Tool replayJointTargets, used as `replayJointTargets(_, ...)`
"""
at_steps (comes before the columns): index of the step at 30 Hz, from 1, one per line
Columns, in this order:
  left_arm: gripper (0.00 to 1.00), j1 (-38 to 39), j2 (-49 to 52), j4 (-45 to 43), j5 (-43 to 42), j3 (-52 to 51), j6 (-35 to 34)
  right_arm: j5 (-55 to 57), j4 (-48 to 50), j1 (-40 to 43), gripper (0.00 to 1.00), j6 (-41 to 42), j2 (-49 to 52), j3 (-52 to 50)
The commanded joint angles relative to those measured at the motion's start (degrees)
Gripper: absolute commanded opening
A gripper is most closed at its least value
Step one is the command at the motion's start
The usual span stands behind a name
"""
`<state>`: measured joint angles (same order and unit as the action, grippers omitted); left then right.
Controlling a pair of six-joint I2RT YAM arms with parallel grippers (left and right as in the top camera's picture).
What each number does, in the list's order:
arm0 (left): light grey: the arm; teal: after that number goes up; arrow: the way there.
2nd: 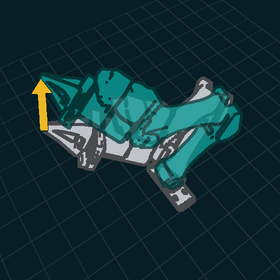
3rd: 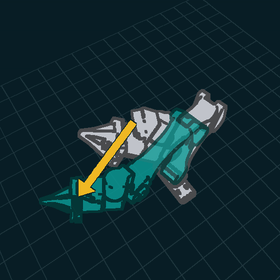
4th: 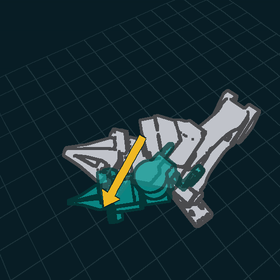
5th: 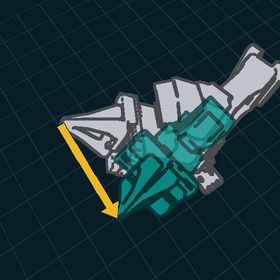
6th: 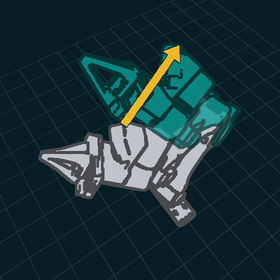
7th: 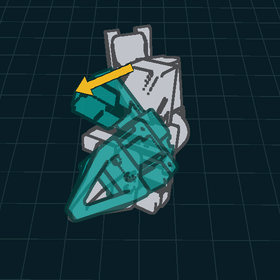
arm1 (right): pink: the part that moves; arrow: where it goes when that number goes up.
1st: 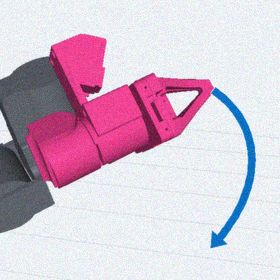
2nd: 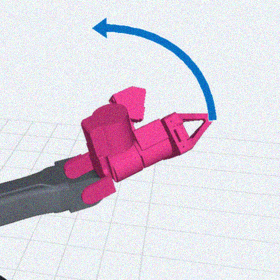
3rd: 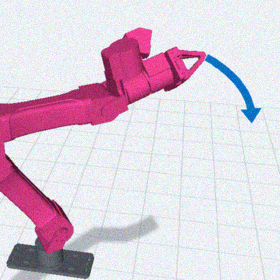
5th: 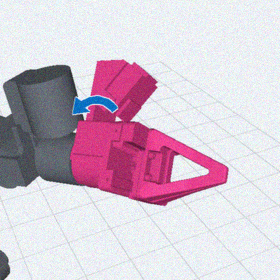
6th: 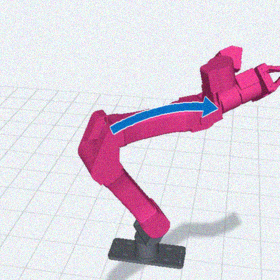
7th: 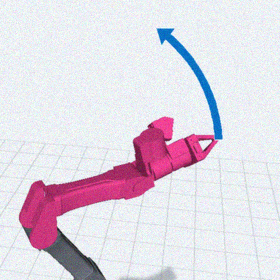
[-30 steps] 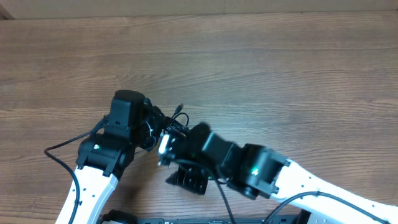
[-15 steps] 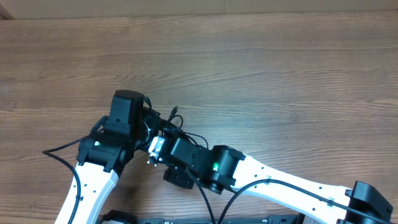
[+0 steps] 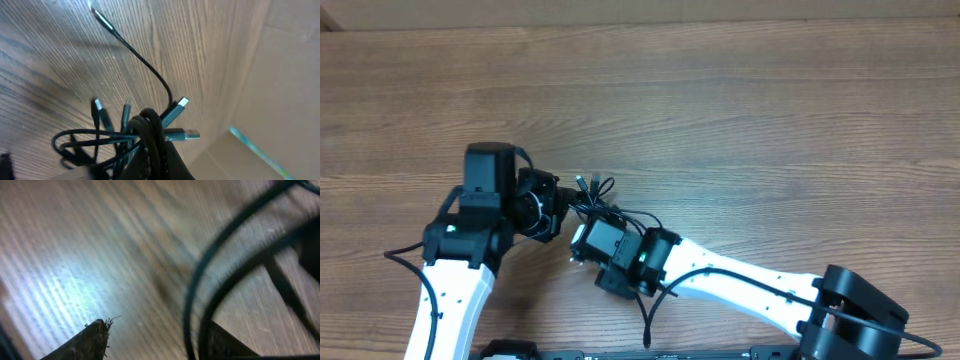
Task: Untangle cables
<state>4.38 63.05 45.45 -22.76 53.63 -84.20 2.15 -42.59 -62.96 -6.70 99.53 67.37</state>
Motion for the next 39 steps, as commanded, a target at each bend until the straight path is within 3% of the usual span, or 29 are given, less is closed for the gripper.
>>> replayJointTargets(1, 0.04, -1.4, -1.1, -0.8, -6.9, 1.4, 1.9, 0.5, 0.2, 3.8, 0.52, 0.7, -0.9, 0.2)
replayJointTargets(5, 0.04, -1.4, -1.1, -4.9, -6.8, 1.4, 3.1, -1.2, -1.6, 8.5, 0.17, 0.7, -0.9, 0.2)
replayJointTargets(7, 0.04, -1.4, -1.1, -7.6, -6.6, 1.4, 4.4, -3.2, -3.4, 11.2, 0.04, 0.7, -0.9, 0.2)
replayJointTargets(16, 0.04, -2.0, -1.1, -10.9, 0.2, 1.7, 7.1, -10.9, -10.4, 24.4, 0.04, 0.7, -2.1, 0.2)
replayJointTargets(22, 0.04, -4.5, -1.0, -10.6, 7.9, 1.7, 9.6, -29.4, -11.8, 29.8, 0.04, -4.1, -10.7, 0.2)
replayJointTargets(26, 0.04, -4.7, -0.8, -11.5, 8.8, 1.7, 4.1, -39.8, -11.8, 29.0, 0.04, -8.7, -16.1, 0.2)
replayJointTargets(31, 0.04, -4.7, -0.8, -15.4, 8.2, 1.7, -4.0, -41.5, -11.8, 23.5, 0.04, -10.6, -17.7, 0.2)
replayJointTargets(35, 0.04, -4.7, -0.5, -16.9, 8.4, 1.7, -4.0, -48.0, -11.8, 20.5, 0.04, -13.0, -18.1, 0.2)
replayJointTargets(39, 0.04, -4.7, 0.1, -14.4, 12.0, 1.7, 2.4, -50.7, -11.8, 22.4, 0.04, -13.1, -20.9, 0.6)
